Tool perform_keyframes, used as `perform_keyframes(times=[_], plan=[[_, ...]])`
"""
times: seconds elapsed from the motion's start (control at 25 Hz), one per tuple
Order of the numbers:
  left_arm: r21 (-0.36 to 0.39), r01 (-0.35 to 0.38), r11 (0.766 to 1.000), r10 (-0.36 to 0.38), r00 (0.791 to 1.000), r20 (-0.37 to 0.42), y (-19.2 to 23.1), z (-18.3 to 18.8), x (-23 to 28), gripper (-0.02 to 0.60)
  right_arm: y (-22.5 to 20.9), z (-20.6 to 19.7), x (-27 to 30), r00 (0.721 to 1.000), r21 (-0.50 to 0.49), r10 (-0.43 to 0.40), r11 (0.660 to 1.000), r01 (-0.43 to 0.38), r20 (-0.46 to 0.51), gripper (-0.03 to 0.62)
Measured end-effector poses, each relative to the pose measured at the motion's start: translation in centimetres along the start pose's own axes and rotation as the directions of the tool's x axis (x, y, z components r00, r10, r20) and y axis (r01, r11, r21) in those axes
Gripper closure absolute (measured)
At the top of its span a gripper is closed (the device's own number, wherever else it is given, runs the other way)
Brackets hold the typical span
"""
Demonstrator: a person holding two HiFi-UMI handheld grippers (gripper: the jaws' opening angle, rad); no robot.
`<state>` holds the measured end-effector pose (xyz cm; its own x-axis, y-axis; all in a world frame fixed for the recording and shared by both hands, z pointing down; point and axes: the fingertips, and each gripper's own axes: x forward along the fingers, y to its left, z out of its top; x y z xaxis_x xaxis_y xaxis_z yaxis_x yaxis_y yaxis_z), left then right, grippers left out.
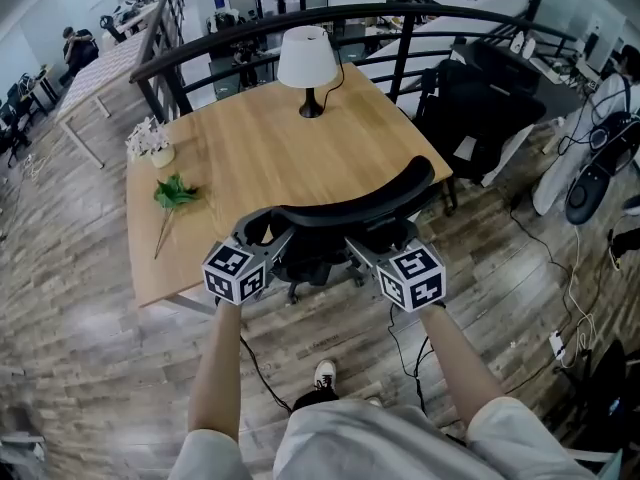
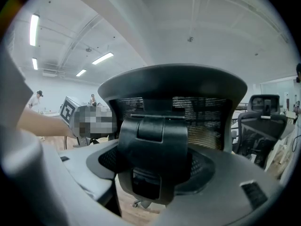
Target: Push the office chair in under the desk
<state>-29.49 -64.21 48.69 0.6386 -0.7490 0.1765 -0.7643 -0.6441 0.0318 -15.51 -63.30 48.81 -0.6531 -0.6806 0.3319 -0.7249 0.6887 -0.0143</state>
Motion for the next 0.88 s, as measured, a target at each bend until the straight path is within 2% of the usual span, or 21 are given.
perform_keyframes(times=[0.12, 0.24, 0.32, 0.6, 0.88], plan=[[0.065, -0.048, 0.997, 0.048, 0.999, -0.005, -0.1, -0.3, -0.4, 0.327, 0.2, -0.3, -0.2, 1.0, -0.013, 0.005, 1.0, -0.006, -0.023, 0.253], [0.146, -0.109, 0.983, 0.115, 0.993, -0.031, -0.2, -0.5, -0.9, 0.304, 0.0, -0.4, -0.8, 0.999, -0.028, -0.022, 0.999, 0.021, -0.031, 0.247], [0.172, -0.134, 0.976, 0.143, 0.989, -0.038, -0.3, -0.4, -1.6, 0.308, -0.1, -0.4, -1.3, 0.999, -0.044, -0.035, 0.998, 0.033, -0.032, 0.243], [0.122, -0.212, 0.97, 0.216, 0.976, -0.02, -1.9, -0.1, -5.1, 0.308, -0.5, -0.6, -5.0, 0.998, -0.105, -0.067, 0.992, 0.065, -0.017, 0.241], [0.036, -0.288, 0.957, 0.286, 0.957, 0.043, -5.6, 0.6, -9.1, 0.313, -1.0, -1.1, -10.6, 0.998, -0.041, -0.067, 0.997, 0.068, 0.01, 0.244]])
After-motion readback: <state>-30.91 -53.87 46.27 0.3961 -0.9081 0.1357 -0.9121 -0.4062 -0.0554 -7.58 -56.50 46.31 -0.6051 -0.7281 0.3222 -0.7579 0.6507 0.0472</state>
